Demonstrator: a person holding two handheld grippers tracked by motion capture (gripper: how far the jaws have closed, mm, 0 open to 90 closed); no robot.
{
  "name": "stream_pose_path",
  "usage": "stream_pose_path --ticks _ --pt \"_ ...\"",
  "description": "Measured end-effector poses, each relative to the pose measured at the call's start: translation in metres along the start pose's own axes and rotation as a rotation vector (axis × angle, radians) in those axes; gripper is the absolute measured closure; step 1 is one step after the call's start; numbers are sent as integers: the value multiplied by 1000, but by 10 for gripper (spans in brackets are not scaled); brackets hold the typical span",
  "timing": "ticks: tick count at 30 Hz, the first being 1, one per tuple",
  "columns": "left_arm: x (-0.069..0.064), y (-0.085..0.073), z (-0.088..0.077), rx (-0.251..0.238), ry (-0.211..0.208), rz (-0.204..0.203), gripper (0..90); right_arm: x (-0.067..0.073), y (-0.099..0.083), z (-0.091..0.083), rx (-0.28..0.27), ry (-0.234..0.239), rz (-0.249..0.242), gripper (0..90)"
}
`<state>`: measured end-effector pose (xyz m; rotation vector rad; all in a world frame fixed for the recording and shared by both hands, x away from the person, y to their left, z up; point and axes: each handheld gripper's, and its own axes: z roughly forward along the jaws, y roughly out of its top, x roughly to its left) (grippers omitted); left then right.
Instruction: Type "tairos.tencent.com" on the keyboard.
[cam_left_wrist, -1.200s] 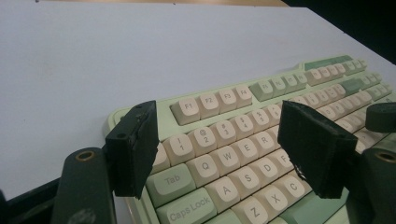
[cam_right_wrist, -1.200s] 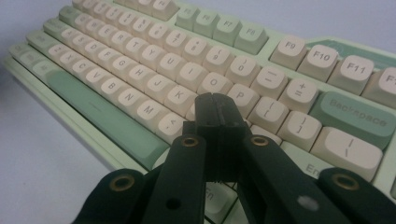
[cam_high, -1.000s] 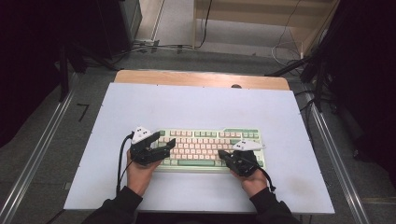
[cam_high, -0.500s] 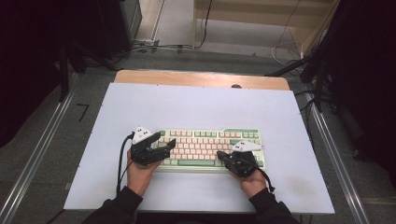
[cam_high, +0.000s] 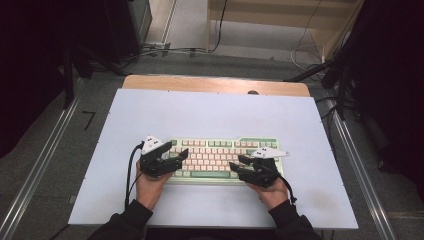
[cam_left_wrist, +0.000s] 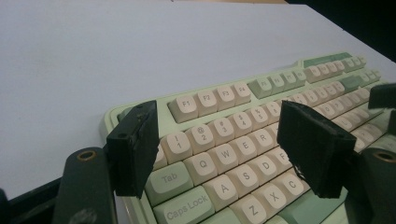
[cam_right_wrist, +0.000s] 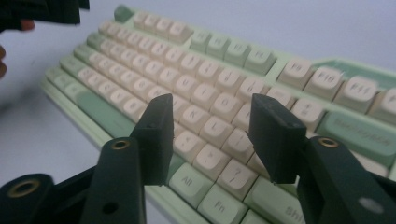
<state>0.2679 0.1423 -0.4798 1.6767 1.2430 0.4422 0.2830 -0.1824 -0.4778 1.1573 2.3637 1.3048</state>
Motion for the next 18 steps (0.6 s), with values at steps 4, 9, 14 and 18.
stream_pose_path --ticks 4,9,14,18 --pt "0 0 0 0 -1 1 302 -2 4 -9 -58 -14 11 380" --pt "0 0 0 0 -2 2 302 -7 6 -14 -65 -18 60 275" --pt "0 0 0 1 -2 2 302 -14 8 -16 -54 10 111 212" --pt "0 0 0 -1 -2 1 302 -16 8 -15 -50 -7 115 171"
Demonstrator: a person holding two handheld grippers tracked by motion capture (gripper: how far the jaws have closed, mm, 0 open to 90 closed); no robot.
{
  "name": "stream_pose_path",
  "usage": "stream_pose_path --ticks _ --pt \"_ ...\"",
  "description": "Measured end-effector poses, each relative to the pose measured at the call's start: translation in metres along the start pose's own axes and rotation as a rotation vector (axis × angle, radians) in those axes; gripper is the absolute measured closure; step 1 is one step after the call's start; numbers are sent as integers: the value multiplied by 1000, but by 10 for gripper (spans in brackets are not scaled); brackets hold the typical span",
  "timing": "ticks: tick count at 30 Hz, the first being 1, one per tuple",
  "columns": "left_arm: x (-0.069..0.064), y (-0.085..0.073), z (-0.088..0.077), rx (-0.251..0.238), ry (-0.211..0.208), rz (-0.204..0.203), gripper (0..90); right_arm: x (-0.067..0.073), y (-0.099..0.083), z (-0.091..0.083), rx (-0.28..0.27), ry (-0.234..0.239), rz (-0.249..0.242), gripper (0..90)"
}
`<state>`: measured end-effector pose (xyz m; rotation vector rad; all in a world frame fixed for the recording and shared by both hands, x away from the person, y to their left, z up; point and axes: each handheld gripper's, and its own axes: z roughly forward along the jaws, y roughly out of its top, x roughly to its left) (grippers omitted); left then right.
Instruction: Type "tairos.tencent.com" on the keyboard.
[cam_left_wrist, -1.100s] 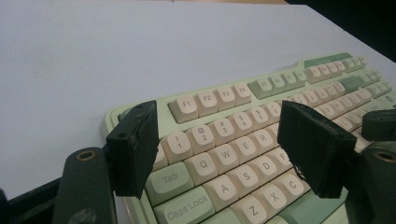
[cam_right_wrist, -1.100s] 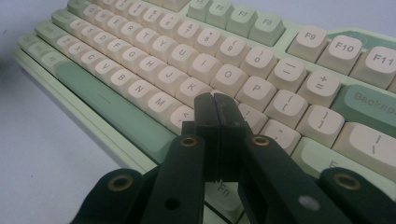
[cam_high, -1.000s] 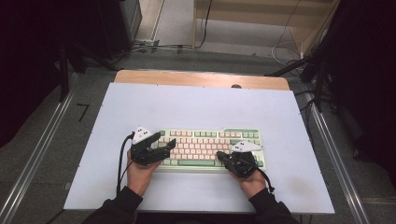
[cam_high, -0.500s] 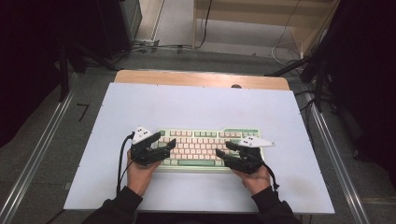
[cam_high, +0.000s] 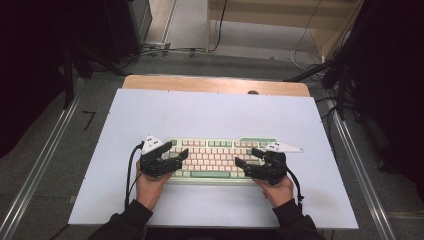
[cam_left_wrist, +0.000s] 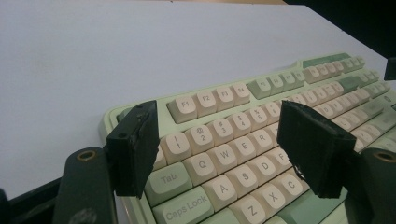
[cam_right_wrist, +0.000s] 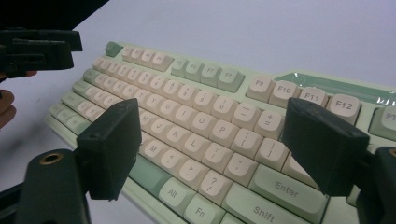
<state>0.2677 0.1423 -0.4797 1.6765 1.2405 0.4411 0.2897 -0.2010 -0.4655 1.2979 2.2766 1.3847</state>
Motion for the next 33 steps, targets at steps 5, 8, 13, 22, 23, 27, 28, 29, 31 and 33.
stream_pose_path --ticks 5,8,13,22,23,27,28,29,31,33 --pt "0 0 0 1 -1 2 302 5 2 -3 3 4 -33 144" --pt "0 0 0 1 -1 2 302 6 2 -3 5 -1 -45 161" --pt "0 0 0 3 0 4 302 3 1 -5 -7 -22 -37 200" --pt "-1 0 0 3 2 6 302 0 0 -4 -13 -48 -34 211" --pt "-1 0 0 3 1 6 301 0 0 -4 -13 -50 -34 211" --pt "-1 0 1 4 3 6 301 -1 0 -4 -9 -53 -31 211" --pt "-1 0 1 3 2 6 301 -1 0 -3 -8 -56 -31 211" --pt "-1 0 1 3 1 5 301 0 0 -4 -13 -59 -34 215" --pt "-1 0 1 4 2 6 301 0 0 -4 -21 -57 -34 223" --pt "-1 0 1 4 1 6 301 0 0 -5 -23 -66 -34 249"
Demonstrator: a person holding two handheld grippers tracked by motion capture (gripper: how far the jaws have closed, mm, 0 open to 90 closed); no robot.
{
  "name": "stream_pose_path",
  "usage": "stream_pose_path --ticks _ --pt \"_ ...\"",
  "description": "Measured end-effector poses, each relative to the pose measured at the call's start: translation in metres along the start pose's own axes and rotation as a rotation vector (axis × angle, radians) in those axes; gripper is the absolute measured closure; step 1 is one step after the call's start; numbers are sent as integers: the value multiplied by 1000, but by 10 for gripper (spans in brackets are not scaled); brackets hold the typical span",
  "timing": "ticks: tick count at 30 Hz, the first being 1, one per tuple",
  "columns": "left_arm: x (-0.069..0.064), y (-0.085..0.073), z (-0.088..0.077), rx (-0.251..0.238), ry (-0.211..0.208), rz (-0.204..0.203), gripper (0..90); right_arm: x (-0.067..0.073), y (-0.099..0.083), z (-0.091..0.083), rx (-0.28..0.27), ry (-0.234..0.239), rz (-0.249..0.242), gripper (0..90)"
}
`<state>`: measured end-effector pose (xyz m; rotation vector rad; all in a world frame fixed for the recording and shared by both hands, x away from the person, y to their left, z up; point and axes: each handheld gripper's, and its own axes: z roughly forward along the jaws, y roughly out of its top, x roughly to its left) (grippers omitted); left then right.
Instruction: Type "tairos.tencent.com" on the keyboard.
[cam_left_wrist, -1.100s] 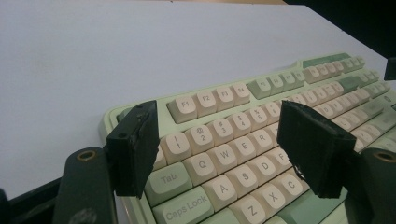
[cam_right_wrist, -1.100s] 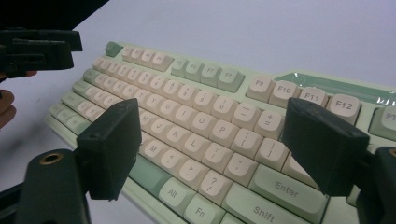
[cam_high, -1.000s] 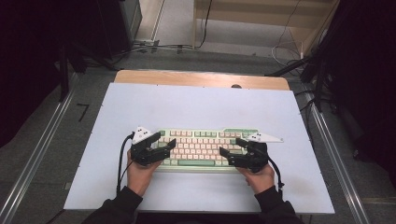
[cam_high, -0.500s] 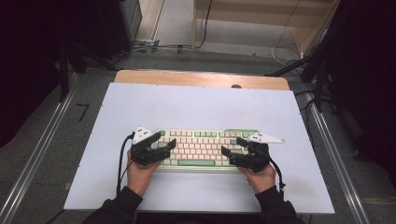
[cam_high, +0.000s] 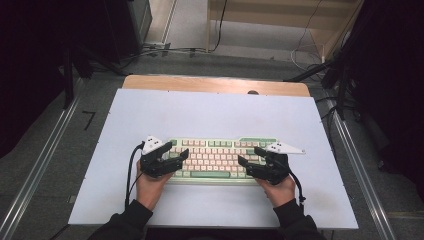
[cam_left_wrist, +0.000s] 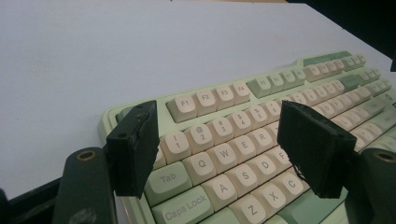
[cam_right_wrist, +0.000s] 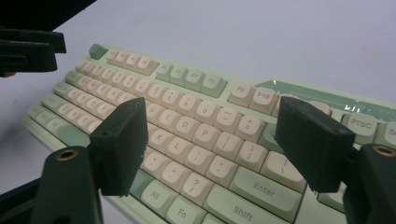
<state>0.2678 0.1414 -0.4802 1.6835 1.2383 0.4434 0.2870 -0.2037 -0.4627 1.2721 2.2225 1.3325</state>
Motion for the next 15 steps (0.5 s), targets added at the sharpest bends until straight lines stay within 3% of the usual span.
stream_pose_path --ticks 4,9,11,13,15 --pt "0 0 0 1 0 1 301 1 -1 -2 -11 -6 -14 384" --pt "-2 0 1 -1 -15 7 327 4 -3 -4 -36 -7 -50 757" --pt "-3 0 2 0 -27 12 351 4 -4 -4 -30 0 -53 865" --pt "-6 2 4 -2 -41 22 411 5 -4 -3 -22 11 -56 874" --pt "-9 4 7 1 -86 37 574 6 -4 -2 -18 15 -59 874"
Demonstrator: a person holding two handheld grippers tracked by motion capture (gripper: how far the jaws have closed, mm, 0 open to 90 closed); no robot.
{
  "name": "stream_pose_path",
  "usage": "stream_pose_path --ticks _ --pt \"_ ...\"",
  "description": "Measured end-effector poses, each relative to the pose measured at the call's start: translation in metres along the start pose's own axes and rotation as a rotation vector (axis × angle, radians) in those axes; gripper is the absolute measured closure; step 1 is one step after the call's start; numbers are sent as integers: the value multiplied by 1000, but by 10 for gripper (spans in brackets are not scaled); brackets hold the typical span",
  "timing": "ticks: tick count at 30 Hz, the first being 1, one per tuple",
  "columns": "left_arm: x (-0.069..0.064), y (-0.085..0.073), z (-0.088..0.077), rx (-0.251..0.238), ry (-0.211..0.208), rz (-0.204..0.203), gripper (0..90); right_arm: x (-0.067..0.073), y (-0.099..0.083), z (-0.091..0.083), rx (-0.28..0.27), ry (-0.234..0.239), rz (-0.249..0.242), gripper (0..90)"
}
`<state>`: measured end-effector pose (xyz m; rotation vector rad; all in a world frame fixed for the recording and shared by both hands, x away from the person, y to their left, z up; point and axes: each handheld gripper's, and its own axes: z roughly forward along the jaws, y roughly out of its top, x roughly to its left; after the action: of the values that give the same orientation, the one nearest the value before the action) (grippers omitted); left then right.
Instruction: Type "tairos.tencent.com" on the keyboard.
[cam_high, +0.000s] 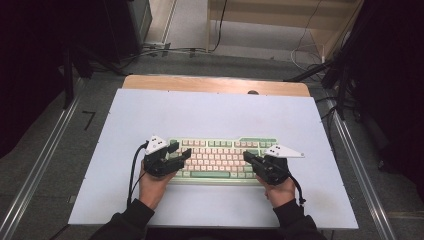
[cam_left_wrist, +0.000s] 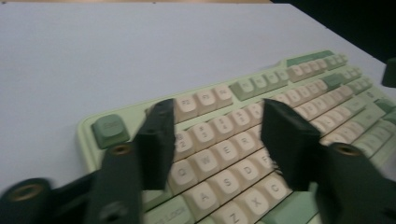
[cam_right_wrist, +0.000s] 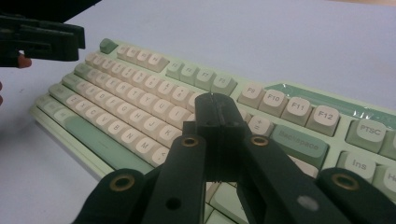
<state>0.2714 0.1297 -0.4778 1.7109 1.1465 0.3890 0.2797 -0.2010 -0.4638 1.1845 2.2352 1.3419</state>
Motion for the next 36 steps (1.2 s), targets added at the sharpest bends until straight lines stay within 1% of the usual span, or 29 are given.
stream_pose_path --ticks 2,3,4,5,6,9,11,15,18,26,32,34,35,36 --pt "-5 3 5 15 -46 21 766 0 0 1 1 3 -4 874" --pt "-7 5 8 27 -58 35 832 0 0 2 1 4 -2 874" --pt "-10 5 12 38 -63 46 886 0 0 2 3 2 0 874" --pt "-13 6 16 59 -66 54 900 0 0 2 3 2 2 874" --pt "-15 7 20 80 -66 70 900 -1 -1 2 3 -1 9 874" --pt "-21 7 31 133 -70 99 900 -3 -1 2 2 -4 14 873" --pt "-24 7 37 148 -66 112 900 -3 -1 3 5 -5 17 873" --pt "-27 9 47 177 -66 122 900 -2 -2 4 11 -4 15 873" --pt "-30 9 52 192 -59 127 900 -2 -2 5 10 0 12 873" --pt "-30 8 55 214 -37 130 900 -2 -2 5 13 2 12 873" --pt "-30 8 56 218 -35 127 900 -1 -2 5 15 4 14 873" --pt "-30 7 58 234 -33 127 900 -1 -2 5 15 3 13 873" --pt "-30 6 58 232 -44 124 900 -1 -2 5 15 4 13 873" --pt "-31 7 58 238 -43 126 900 -1 -2 5 15 3 14 873"
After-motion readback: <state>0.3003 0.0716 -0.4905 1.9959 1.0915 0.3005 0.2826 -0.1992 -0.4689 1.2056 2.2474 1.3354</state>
